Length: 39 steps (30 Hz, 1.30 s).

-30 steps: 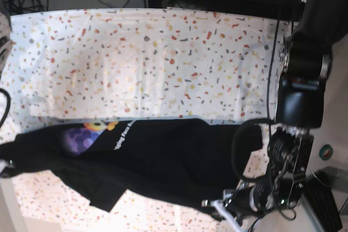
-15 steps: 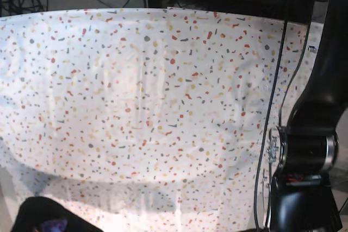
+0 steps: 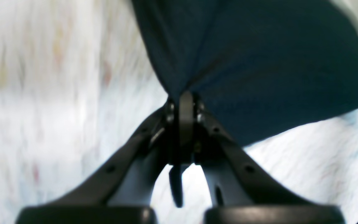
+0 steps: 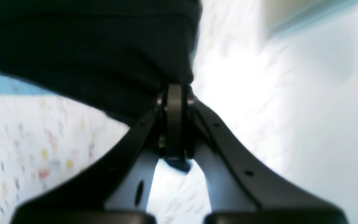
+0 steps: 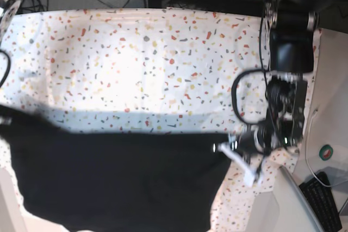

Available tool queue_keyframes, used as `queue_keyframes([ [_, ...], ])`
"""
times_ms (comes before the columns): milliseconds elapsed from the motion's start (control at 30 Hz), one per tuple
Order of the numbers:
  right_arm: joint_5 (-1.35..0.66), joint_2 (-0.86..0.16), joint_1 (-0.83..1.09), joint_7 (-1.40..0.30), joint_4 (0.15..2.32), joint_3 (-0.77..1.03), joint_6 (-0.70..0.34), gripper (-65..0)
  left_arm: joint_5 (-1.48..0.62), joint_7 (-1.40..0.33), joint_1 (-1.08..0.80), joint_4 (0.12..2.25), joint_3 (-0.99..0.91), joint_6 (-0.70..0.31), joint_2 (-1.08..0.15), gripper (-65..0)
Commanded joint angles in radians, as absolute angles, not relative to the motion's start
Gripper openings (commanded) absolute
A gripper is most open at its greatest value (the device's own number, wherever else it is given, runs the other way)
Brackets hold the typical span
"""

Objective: Layout the t-shirt on the table in an organized manner, then fold the t-shirt properly
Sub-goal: 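Lift the shirt with both grippers and lay it flat across the cloth, then pull the shirt edge taut between both grippers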

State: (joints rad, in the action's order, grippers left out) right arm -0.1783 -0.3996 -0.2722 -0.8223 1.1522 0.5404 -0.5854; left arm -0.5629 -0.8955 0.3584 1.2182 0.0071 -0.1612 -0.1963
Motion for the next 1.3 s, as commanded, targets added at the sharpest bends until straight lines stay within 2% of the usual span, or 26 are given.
queue_keyframes([
  [0,-0.197,-0.407,-0.266,-0.791,1.161,0.55,-0.593,-65.0,-0.587,-0.848,0.36,1.251,0.004,-0.177,-0.199,-65.0],
  [167,-0.197,-0.337,-0.124,-0.768,1.173,0.565,-0.593,-65.0,-0.587,-0.788,0.179,1.25,0.001,-0.177,-0.223,-65.0],
  [333,-0.199,-0.318,-0.038,-0.773,1.176,0.579,-0.593,-65.0,-0.587,-0.75,0.084,1.251,-0.004,-0.177,-0.232,-65.0],
  [400,-0.199,-0.315,-0.01,-0.774,1.191,0.621,-0.599,-65.0,-0.587,-0.746,0.067,1.251,0.001,-0.177,-0.252,-65.0],
  [567,-0.199,-0.292,0.087,-0.823,1.319,0.684,-0.698,-65.0,-0.587,-0.746,0.056,1.251,-0.007,-0.177,-0.275,-65.0],
  [833,-0.199,-0.234,0.173,-0.852,1.426,0.711,-0.698,-65.0,-0.588,-0.748,0.016,1.33,-0.01,-0.173,-0.3,-65.0],
  [1033,-0.199,-0.188,0.249,-0.88,1.586,0.705,-0.698,-65.0,-0.588,-0.753,0.001,1.376,-0.01,-0.173,-0.3,-65.0],
  [1267,-0.199,-0.176,0.254,-0.889,1.59,0.704,-0.698,-65.0,-0.588,-0.751,-0.035,1.339,-0.01,-0.173,-0.302,-65.0],
])
